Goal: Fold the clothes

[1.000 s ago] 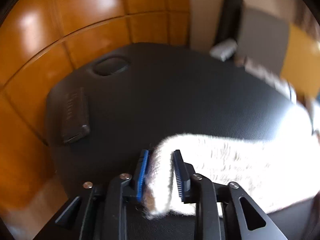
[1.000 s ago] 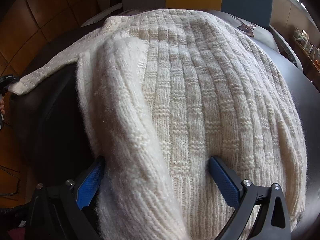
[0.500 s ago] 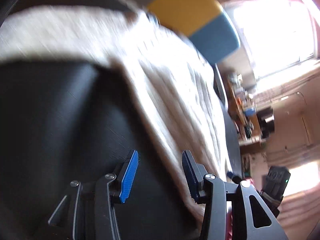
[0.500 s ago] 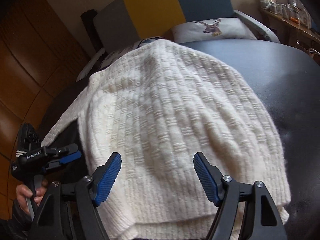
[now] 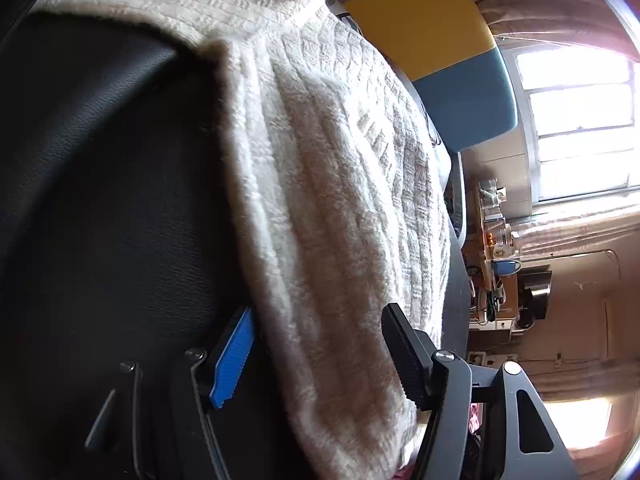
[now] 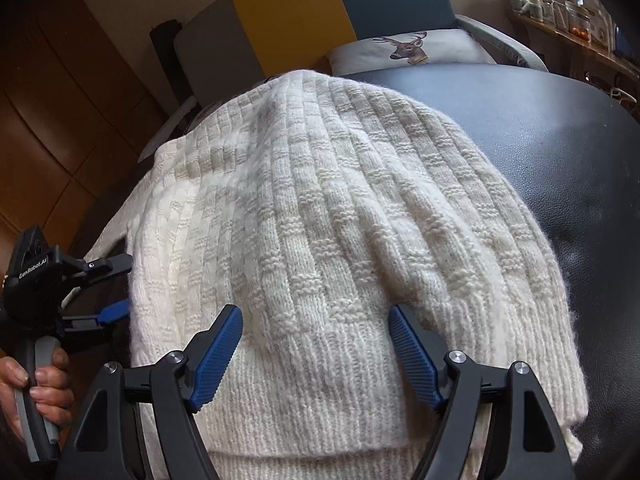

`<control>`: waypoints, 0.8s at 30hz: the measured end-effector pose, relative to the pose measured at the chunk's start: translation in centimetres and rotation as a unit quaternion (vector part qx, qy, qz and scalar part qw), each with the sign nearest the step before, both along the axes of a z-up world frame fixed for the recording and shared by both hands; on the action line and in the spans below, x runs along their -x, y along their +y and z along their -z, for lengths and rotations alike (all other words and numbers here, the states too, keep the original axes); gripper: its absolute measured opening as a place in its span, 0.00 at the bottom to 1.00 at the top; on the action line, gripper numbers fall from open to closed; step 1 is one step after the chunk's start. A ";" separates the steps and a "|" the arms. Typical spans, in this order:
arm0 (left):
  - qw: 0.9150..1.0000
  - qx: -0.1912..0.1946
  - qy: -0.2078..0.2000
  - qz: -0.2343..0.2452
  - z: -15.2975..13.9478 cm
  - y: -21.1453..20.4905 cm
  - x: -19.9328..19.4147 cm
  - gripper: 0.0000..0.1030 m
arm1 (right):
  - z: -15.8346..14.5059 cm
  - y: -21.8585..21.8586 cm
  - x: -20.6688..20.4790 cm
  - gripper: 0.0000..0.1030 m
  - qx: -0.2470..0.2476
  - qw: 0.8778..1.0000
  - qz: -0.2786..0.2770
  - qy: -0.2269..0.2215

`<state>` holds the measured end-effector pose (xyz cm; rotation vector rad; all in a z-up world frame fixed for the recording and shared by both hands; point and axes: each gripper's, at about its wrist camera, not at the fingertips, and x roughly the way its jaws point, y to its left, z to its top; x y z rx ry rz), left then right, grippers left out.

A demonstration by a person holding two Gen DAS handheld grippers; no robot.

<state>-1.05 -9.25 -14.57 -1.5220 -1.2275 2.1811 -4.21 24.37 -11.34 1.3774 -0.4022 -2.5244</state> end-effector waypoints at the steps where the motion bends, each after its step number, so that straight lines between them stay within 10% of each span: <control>1: 1.000 0.006 -0.001 0.002 0.0 0.3 0.1 0.49 | 0.0 0.0 -0.1 0.76 0.002 1.000 -0.001 -0.001; 3: 1.000 0.007 -0.022 0.010 0.8 0.6 1.1 0.05 | 0.1 -0.2 -0.3 0.76 0.004 1.000 -0.005 0.000; 6: 1.000 0.008 -0.019 0.008 1.1 0.0 1.6 0.06 | 0.2 -0.5 -0.8 0.76 0.008 1.000 -0.011 0.001; 11: 0.983 0.150 0.103 0.001 -4.6 -4.1 1.9 0.06 | 0.3 -1.0 -1.5 0.76 0.013 1.000 -0.022 0.004; 14: 0.976 0.200 0.084 0.026 -4.3 -6.3 2.6 0.06 | 0.1 -1.3 -1.7 0.77 0.009 1.000 -0.028 0.002; 18: 0.978 0.196 0.051 0.047 -2.5 -6.7 2.0 0.07 | -1.9 1.9 -2.5 0.76 0.070 0.997 -0.015 0.002; 24: 0.969 0.193 0.144 0.052 -7.7 -3.4 -0.5 0.14 | -3.5 12.8 -7.1 0.76 0.114 0.982 0.149 0.016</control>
